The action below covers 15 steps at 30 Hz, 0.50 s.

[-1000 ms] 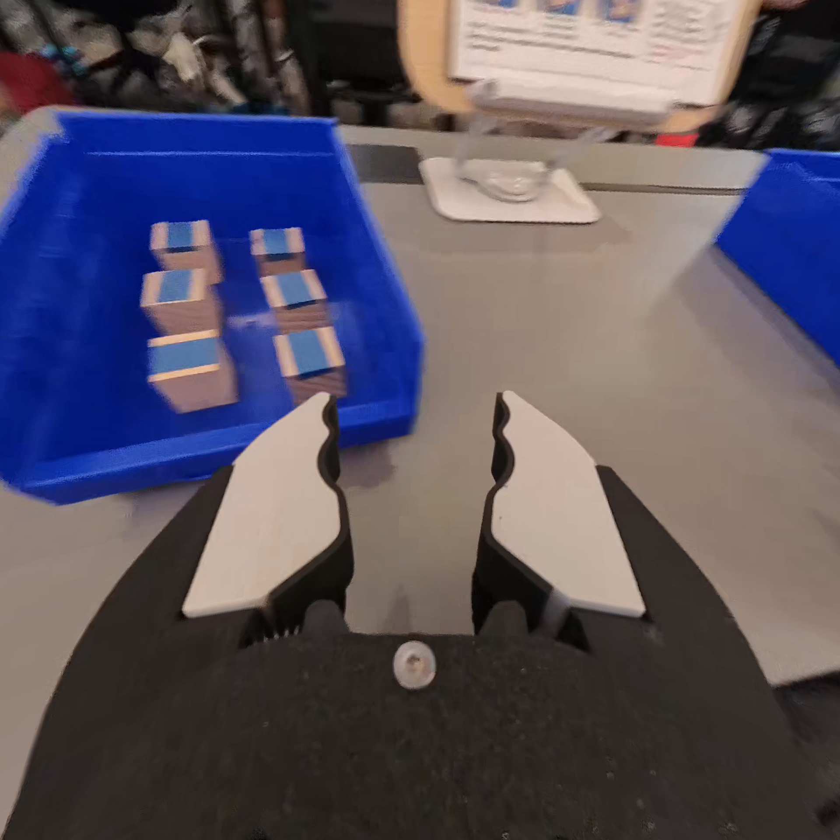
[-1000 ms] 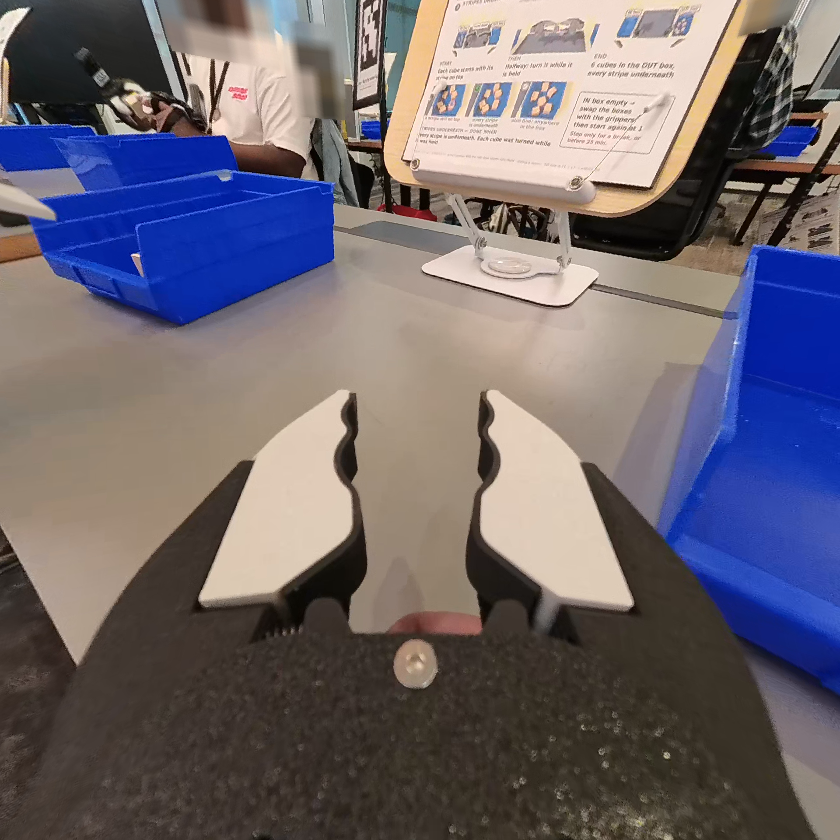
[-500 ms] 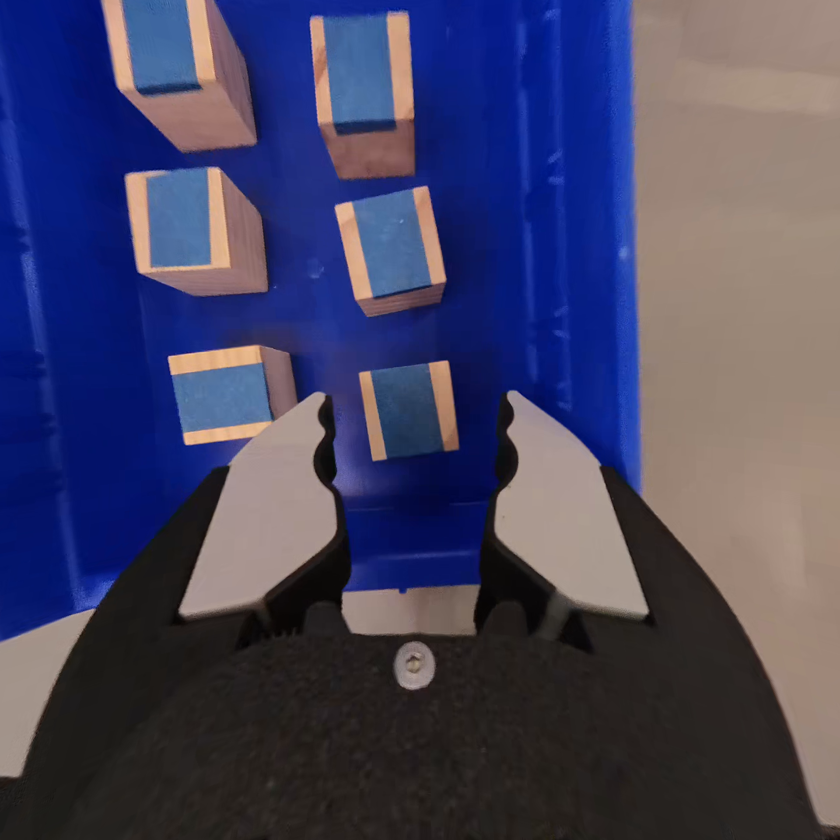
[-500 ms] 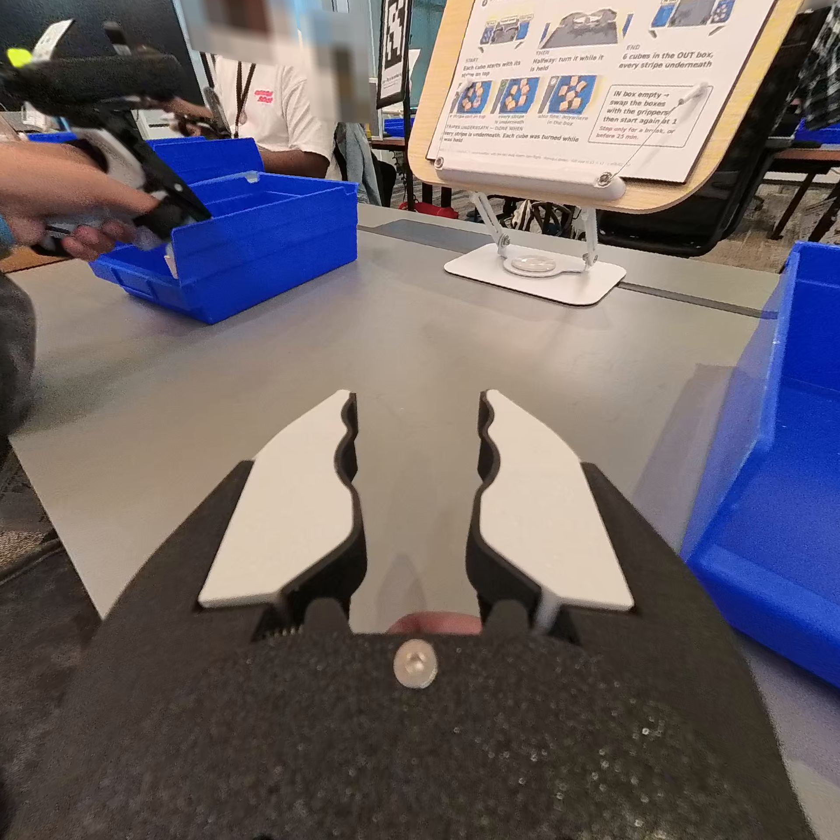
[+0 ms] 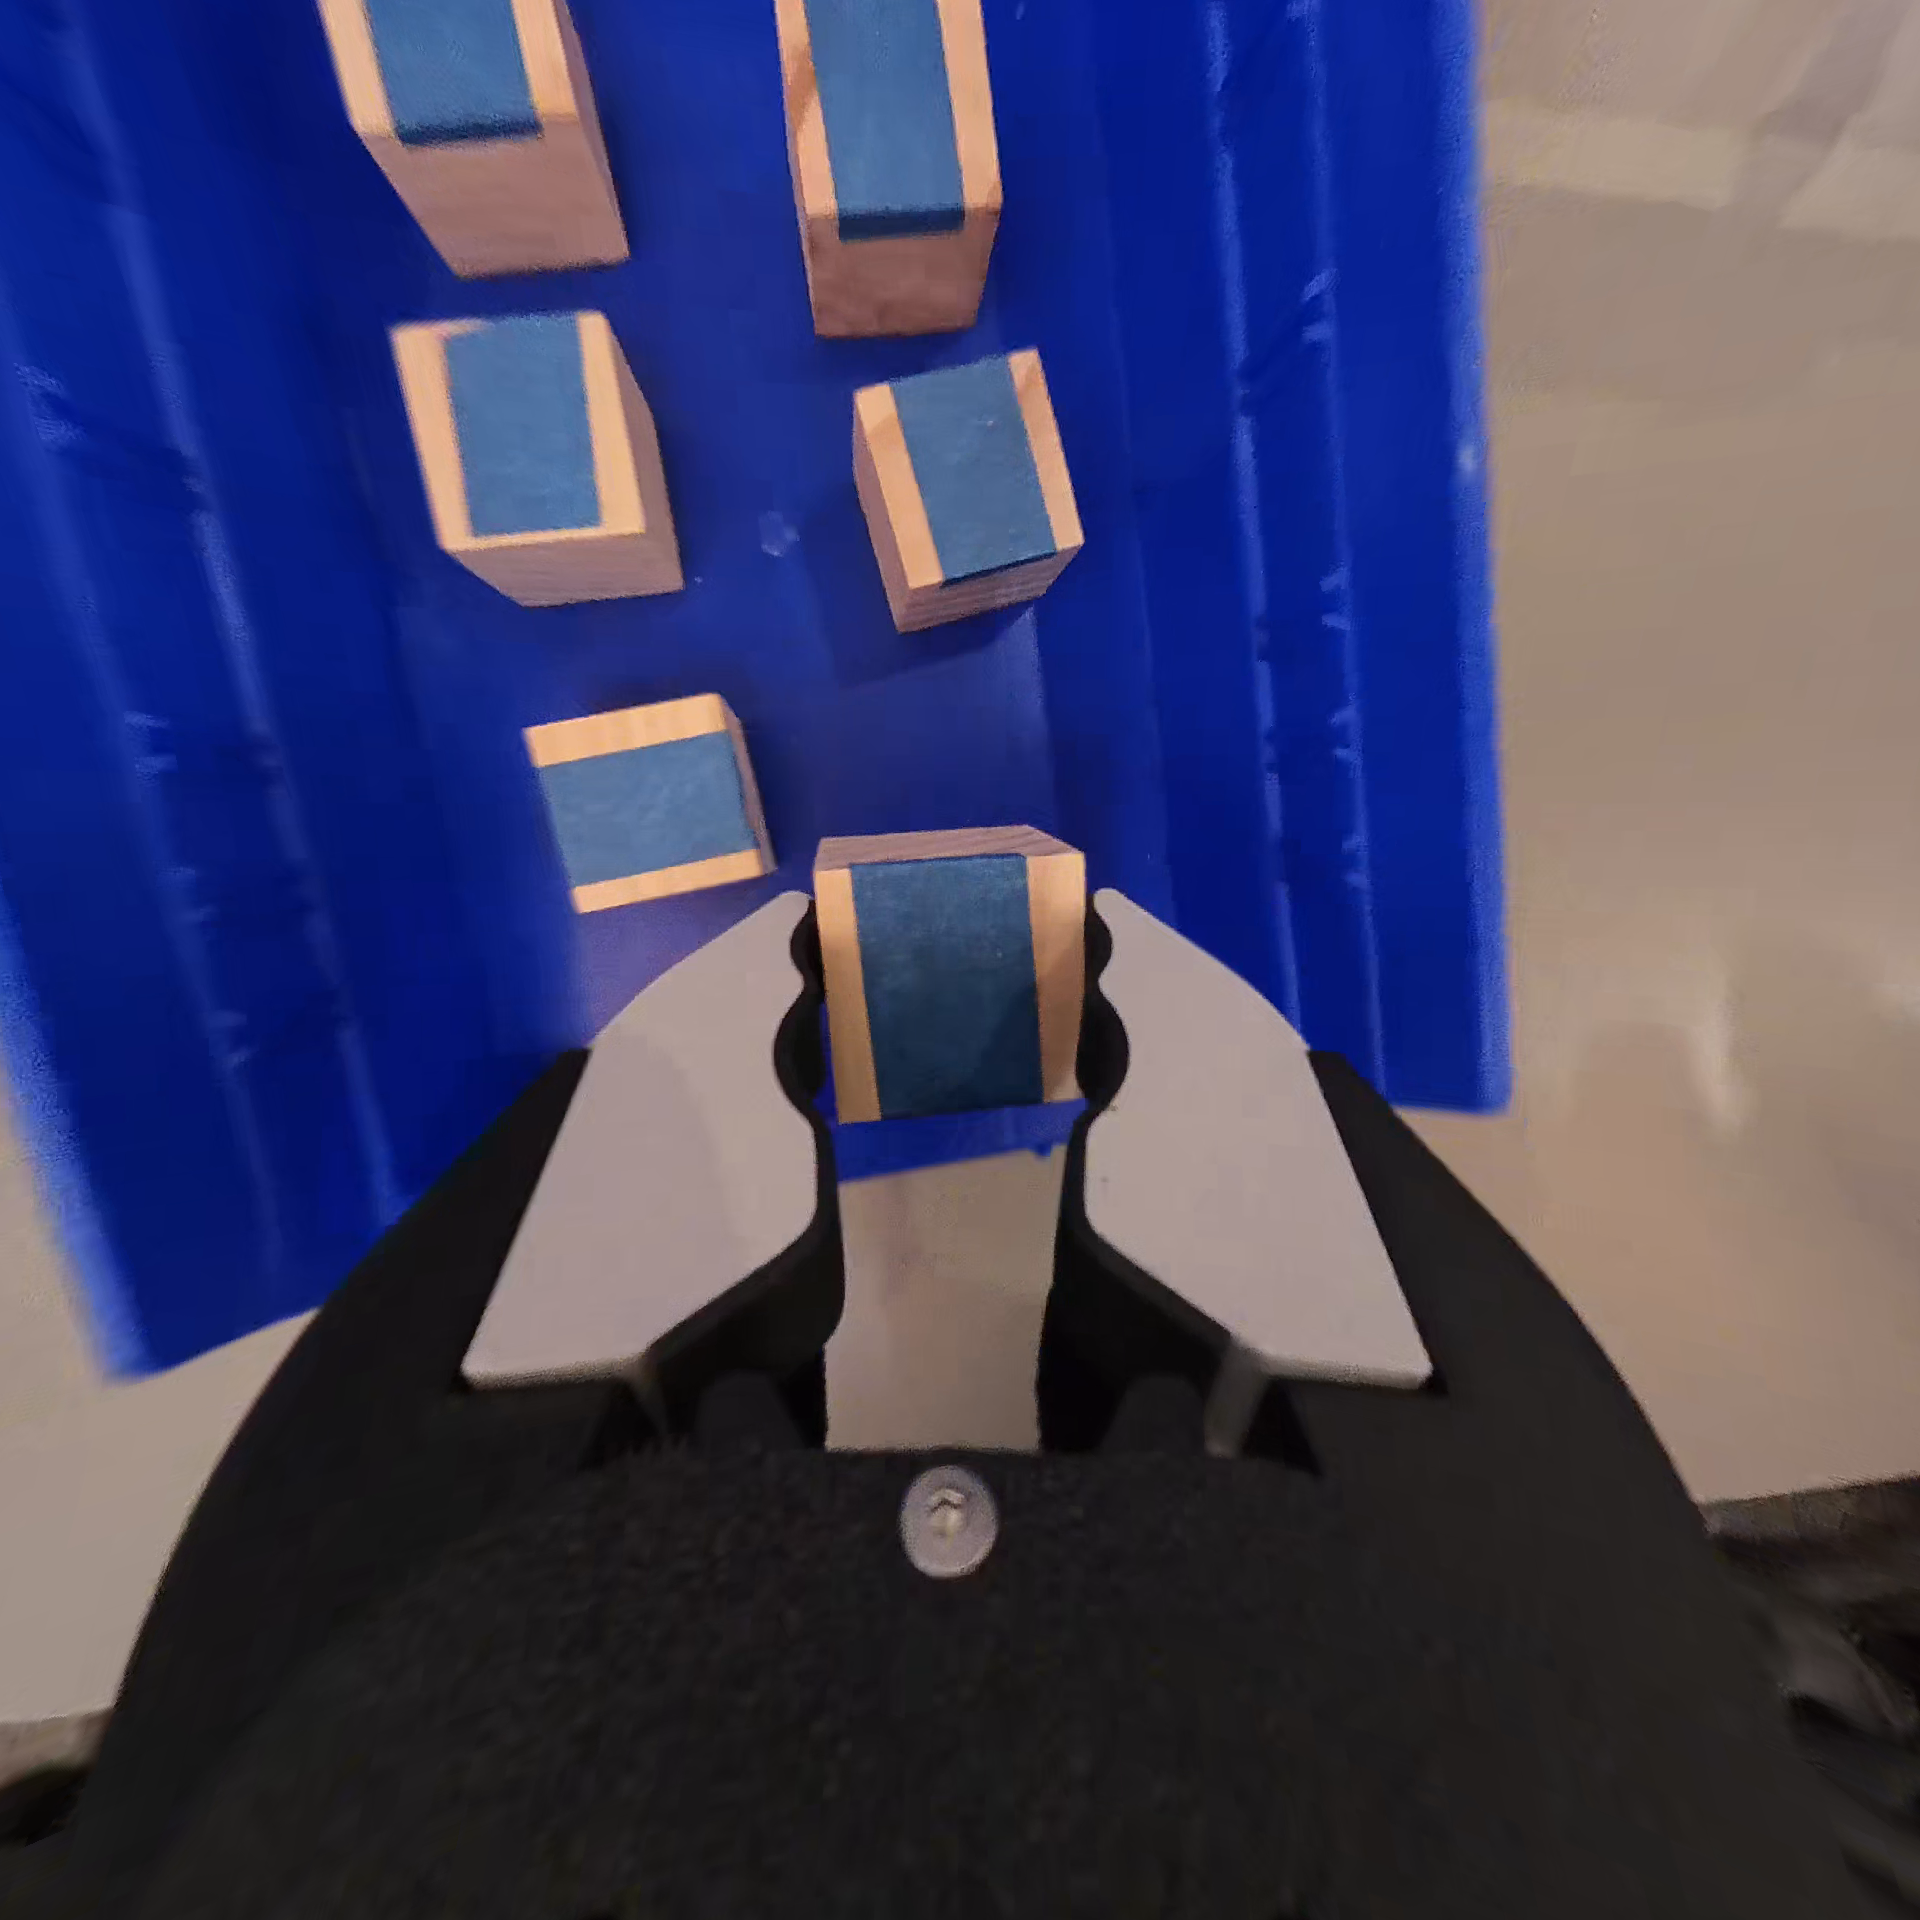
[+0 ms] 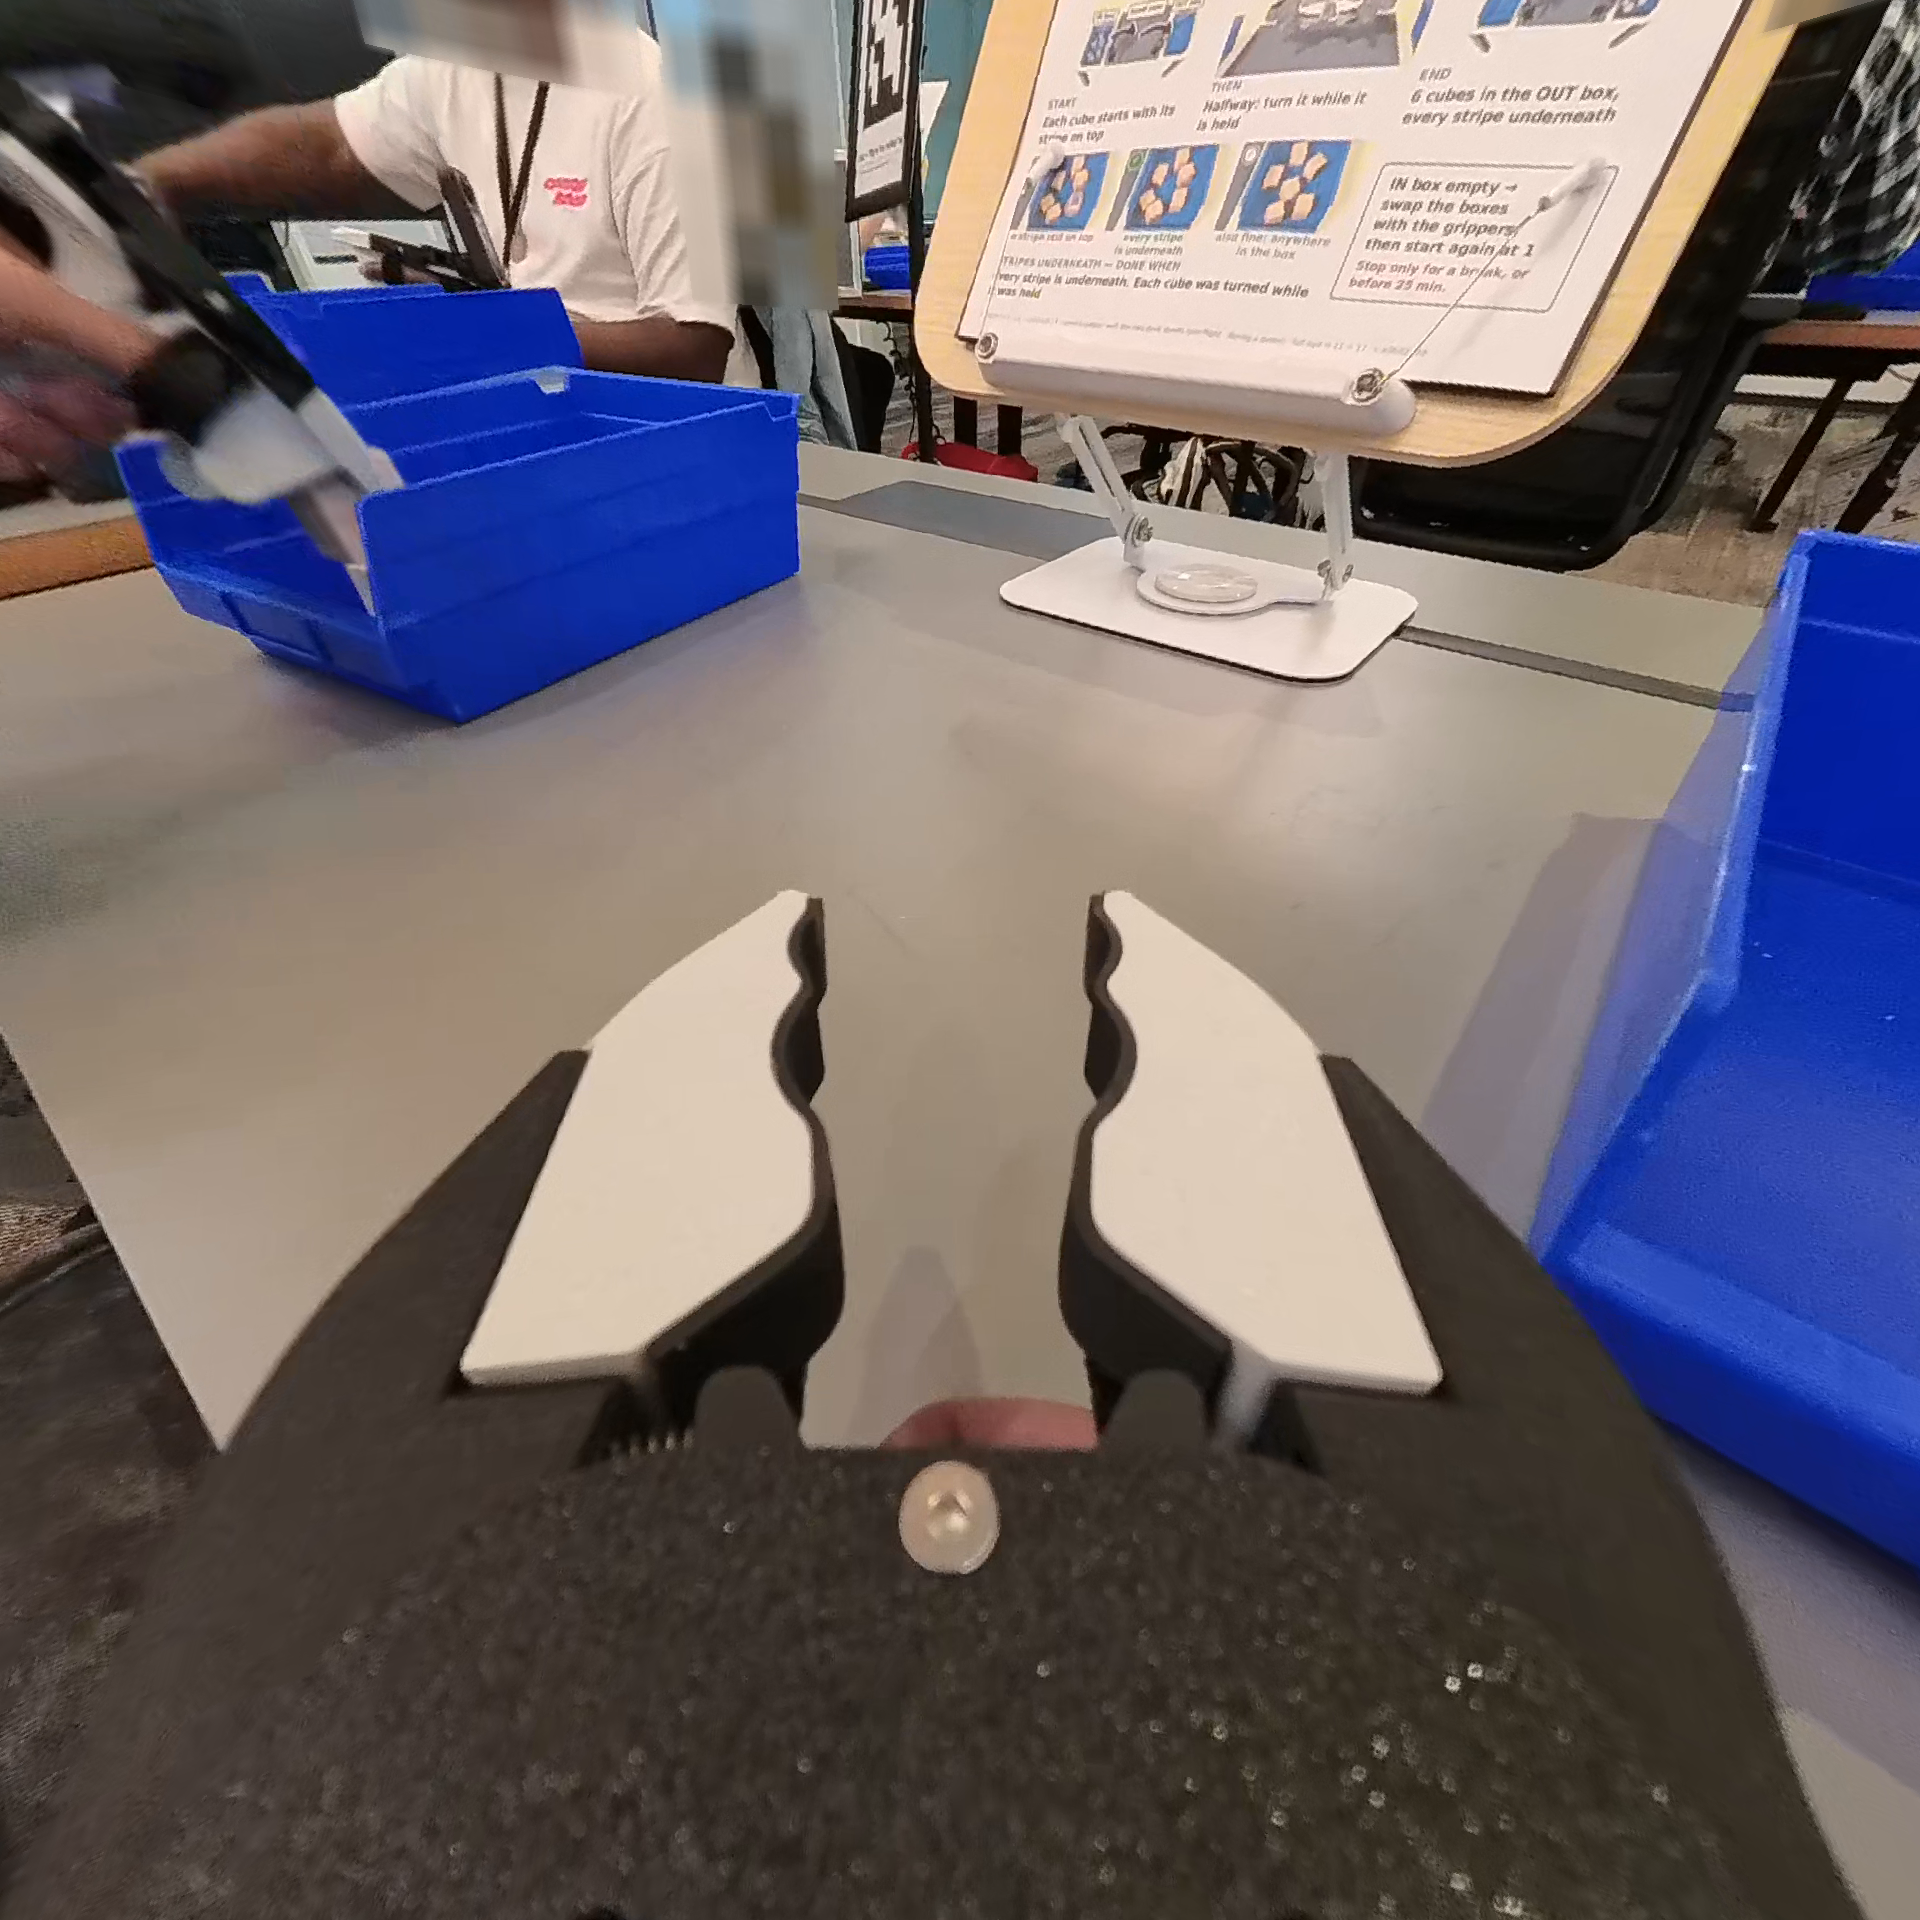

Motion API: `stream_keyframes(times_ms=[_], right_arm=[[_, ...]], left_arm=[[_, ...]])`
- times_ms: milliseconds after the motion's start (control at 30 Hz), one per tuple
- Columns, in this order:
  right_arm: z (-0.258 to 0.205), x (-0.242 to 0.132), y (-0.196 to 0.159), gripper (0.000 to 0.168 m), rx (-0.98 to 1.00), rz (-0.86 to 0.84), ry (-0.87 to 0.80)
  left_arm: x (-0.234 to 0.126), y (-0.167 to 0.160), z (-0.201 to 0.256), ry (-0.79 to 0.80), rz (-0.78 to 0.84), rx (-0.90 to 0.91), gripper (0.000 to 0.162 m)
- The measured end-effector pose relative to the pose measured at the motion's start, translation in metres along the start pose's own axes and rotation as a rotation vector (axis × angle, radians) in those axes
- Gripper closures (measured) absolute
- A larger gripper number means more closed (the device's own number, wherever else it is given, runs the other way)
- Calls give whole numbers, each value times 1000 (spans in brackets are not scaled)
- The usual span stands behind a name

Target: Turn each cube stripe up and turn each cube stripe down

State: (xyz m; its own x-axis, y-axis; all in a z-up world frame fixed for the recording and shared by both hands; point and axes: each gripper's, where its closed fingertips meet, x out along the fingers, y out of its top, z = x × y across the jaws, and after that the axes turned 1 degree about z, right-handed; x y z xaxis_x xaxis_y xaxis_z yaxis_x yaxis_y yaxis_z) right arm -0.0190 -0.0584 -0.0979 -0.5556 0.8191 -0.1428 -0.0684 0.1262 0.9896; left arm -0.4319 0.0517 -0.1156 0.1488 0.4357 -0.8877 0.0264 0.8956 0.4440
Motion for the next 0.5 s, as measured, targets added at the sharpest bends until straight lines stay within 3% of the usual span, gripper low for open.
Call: stream_keyframes(times_ms=[133, 267, 500], right_arm=[[2, 0, 1, 122, -28, 9, -20], [3, 3, 4, 122, -61, 35, -26], [-7, 35, 28, 117, -69, 70, 141]], left_arm=[[-38, 9, 0, -19, 63, 106, 117], [-49, 16, 39, -169, 112, 268, 117], [-61, 43, 187, -786, 231, 285, 117]])
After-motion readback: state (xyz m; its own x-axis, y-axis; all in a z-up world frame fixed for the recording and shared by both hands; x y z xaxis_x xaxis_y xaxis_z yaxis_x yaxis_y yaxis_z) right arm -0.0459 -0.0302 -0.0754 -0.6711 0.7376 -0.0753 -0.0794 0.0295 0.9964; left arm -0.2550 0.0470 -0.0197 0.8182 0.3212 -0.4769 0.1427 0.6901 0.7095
